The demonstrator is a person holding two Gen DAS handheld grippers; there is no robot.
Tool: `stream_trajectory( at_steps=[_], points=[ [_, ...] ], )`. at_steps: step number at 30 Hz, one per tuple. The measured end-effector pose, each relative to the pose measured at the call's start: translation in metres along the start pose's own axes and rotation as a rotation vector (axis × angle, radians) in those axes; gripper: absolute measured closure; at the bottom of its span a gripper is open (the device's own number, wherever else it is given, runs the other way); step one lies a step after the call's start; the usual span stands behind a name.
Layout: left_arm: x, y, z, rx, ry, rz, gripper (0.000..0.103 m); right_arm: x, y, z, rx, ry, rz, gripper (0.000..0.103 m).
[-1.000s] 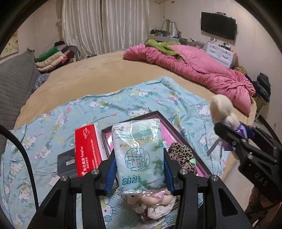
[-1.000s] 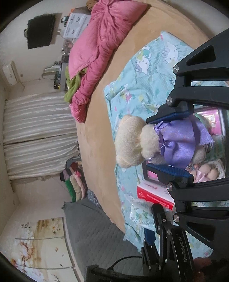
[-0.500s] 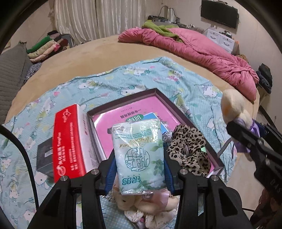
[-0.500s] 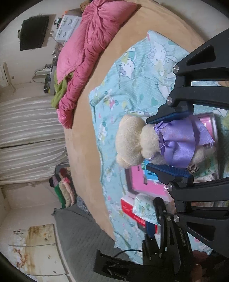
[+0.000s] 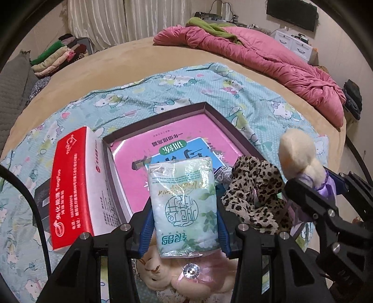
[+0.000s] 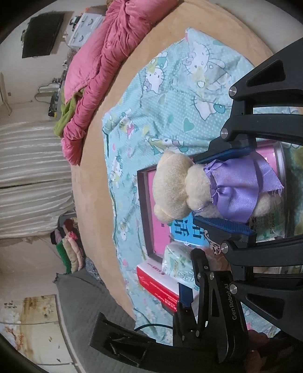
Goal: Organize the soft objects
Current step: 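Carry the tissue packet and purple-dress bear over the pink box with both tools, then lower the tissue packet into the box and open the left tool while the right tool releases the bear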
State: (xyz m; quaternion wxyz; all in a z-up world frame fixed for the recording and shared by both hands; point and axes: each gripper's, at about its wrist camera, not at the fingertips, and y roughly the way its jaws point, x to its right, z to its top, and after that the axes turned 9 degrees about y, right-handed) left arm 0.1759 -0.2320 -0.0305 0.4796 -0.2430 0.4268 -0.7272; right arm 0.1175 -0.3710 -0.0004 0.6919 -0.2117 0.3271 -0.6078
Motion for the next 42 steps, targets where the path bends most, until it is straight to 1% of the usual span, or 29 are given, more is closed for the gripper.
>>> stream_trajectory(
  at_steps=[7,12,20,26,31,38,40,42],
  points=[
    [-0.001,0.012,0.001,-0.018,-0.009,-0.012,0.056,0.004,0.013,-0.003,-0.02,-0.002,-0.014,0.057],
    [-0.001,0.019,0.001,-0.031,-0.01,-0.017,0.056,0.007,0.022,-0.005,-0.031,-0.001,-0.001,0.057],
    [-0.003,0.027,0.003,-0.048,-0.015,-0.028,0.055,0.002,0.042,-0.011,-0.071,-0.036,-0.005,0.056],
    [-0.003,0.031,0.004,-0.06,-0.012,-0.034,0.054,0.0,0.05,-0.016,-0.071,-0.058,0.005,0.055],
    [-0.003,0.033,0.004,-0.076,-0.01,-0.039,0.053,0.001,0.052,-0.017,-0.069,-0.056,0.018,0.051],
    [-0.003,0.034,0.003,-0.091,-0.013,-0.054,0.051,0.001,0.046,-0.016,-0.057,-0.066,0.016,0.048],
    [-0.002,0.034,0.002,-0.09,-0.004,-0.049,0.051,0.001,0.044,-0.017,-0.05,-0.066,0.01,0.046],
    [-0.002,0.034,0.002,-0.093,-0.004,-0.049,0.048,0.002,0.043,-0.017,-0.046,-0.068,0.008,0.044]
  ],
)
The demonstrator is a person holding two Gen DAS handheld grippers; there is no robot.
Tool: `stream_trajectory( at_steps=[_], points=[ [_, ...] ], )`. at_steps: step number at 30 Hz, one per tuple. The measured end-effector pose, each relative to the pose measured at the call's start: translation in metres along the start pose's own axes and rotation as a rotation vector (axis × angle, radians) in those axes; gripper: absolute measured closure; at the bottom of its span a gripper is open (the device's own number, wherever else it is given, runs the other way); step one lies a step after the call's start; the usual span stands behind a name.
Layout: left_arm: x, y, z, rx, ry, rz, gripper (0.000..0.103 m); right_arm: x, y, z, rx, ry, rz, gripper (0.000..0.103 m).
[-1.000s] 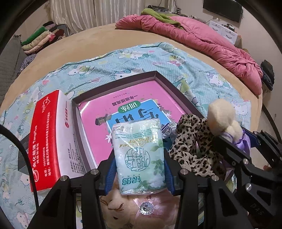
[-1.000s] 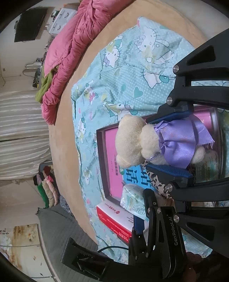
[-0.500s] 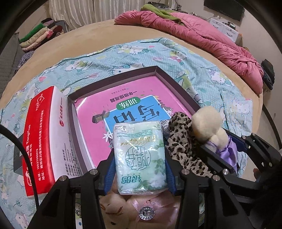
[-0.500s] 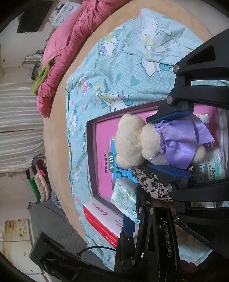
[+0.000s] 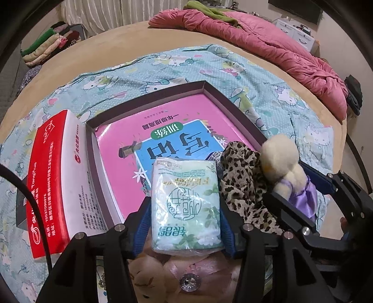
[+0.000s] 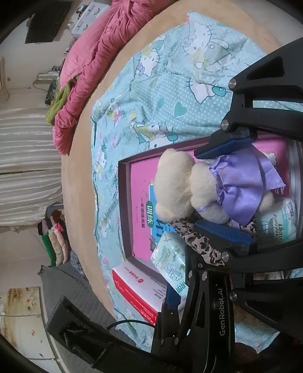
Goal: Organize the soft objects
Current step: 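Lower the tissue packet into the box and open the left tool while the right tool releases the bear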
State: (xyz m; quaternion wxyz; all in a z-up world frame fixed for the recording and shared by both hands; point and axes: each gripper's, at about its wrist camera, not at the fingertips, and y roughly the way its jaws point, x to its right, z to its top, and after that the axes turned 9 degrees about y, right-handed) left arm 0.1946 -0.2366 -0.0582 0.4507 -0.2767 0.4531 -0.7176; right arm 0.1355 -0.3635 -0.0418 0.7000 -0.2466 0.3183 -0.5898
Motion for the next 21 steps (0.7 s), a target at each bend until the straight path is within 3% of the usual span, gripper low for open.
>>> stream_trajectory(
  at_steps=[7,10,21],
  points=[
    [0.0,-0.004,-0.003,0.003,0.0,-0.005,0.042,0.003,-0.004,-0.001,0.002,0.006,-0.011,0.04],
    [-0.001,-0.008,-0.004,0.014,-0.002,-0.011,0.037,0.006,-0.007,0.0,0.007,0.017,-0.014,0.032],
    [-0.004,-0.025,-0.01,0.047,-0.028,-0.032,0.026,0.011,-0.017,0.0,0.012,0.046,-0.015,0.03]
  ],
)
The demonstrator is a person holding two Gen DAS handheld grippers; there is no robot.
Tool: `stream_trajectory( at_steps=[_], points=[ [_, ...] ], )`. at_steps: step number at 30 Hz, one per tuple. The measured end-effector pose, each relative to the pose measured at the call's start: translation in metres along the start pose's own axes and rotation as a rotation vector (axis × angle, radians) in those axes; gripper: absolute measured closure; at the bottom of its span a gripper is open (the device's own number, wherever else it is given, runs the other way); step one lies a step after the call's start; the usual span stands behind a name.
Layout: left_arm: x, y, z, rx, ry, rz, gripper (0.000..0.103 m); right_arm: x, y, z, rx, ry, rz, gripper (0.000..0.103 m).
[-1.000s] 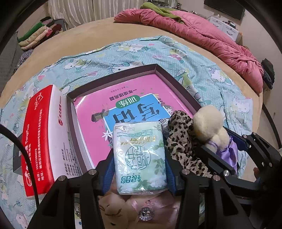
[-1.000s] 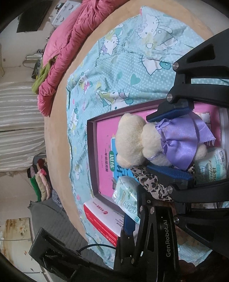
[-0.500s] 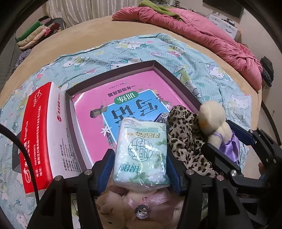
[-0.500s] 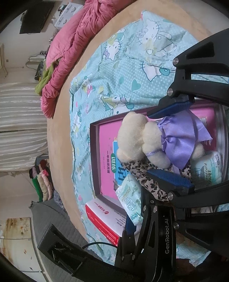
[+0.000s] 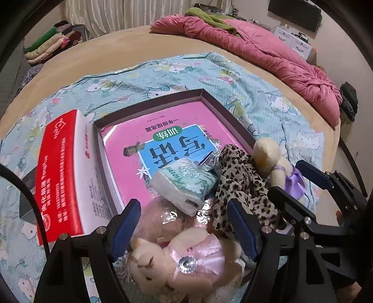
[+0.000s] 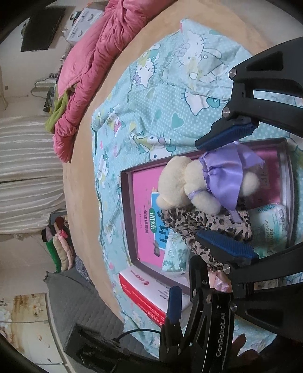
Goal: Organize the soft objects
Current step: 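Lower the tissue packet into the box and open the left tool while the right tool releases the bear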
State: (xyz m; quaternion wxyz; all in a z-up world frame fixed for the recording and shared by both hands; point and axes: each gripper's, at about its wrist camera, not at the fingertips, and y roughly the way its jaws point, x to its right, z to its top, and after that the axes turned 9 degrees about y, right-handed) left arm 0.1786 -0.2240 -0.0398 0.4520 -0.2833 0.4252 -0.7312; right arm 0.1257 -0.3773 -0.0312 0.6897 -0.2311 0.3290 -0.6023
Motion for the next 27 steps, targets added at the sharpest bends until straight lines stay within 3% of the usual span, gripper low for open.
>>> stream_trajectory(
  at_steps=[14,27],
  points=[
    [-0.013,-0.051,-0.011,0.102,-0.048,0.041,0.017,-0.003,-0.022,0.004,0.026,0.025,-0.029,0.029],
    [-0.028,-0.093,-0.029,0.161,-0.082,0.069,0.017,-0.021,-0.054,0.017,0.069,0.075,-0.051,0.026]
  ],
)
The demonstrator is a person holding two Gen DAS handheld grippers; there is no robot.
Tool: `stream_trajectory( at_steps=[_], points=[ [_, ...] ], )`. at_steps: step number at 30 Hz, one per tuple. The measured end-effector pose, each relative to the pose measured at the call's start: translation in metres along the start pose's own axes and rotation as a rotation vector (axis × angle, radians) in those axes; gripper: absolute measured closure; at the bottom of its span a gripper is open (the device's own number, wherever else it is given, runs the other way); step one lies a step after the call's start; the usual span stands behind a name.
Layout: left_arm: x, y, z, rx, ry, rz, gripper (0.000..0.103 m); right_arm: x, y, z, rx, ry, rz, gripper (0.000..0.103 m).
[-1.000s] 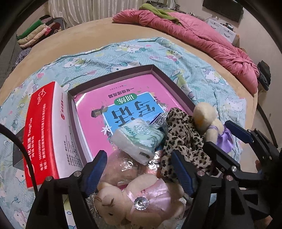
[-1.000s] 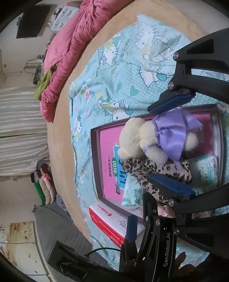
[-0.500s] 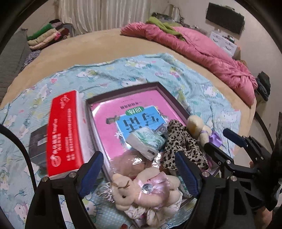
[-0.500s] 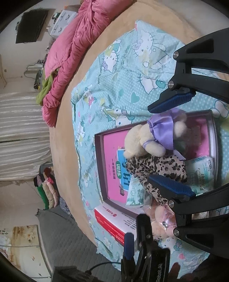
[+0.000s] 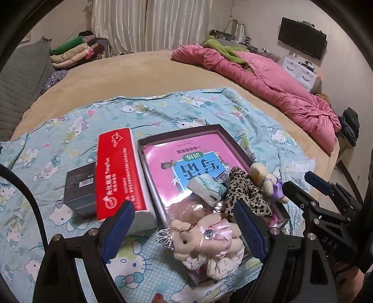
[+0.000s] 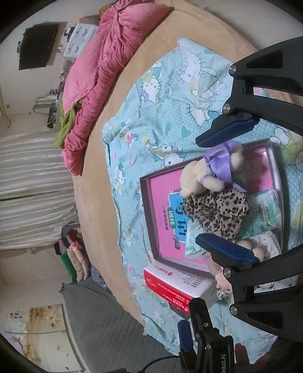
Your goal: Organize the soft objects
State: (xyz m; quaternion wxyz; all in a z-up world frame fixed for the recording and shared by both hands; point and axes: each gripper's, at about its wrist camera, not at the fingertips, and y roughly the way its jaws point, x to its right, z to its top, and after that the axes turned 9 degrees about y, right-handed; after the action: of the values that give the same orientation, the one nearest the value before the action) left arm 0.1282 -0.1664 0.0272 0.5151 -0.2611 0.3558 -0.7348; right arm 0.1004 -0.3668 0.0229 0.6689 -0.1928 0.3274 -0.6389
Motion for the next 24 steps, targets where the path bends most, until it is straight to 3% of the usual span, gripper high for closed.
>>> stream_trajectory(
  at_steps=[17,24],
  points=[
    [-0.015,-0.061,-0.01,0.072,-0.019,0.038,0.017,-0.046,-0.052,0.012,0.056,-0.022,-0.022,0.024],
    [-0.021,-0.082,-0.022,0.067,-0.054,0.068,0.017,-0.069,-0.072,0.011,0.048,-0.053,-0.025,0.023]
  ],
)
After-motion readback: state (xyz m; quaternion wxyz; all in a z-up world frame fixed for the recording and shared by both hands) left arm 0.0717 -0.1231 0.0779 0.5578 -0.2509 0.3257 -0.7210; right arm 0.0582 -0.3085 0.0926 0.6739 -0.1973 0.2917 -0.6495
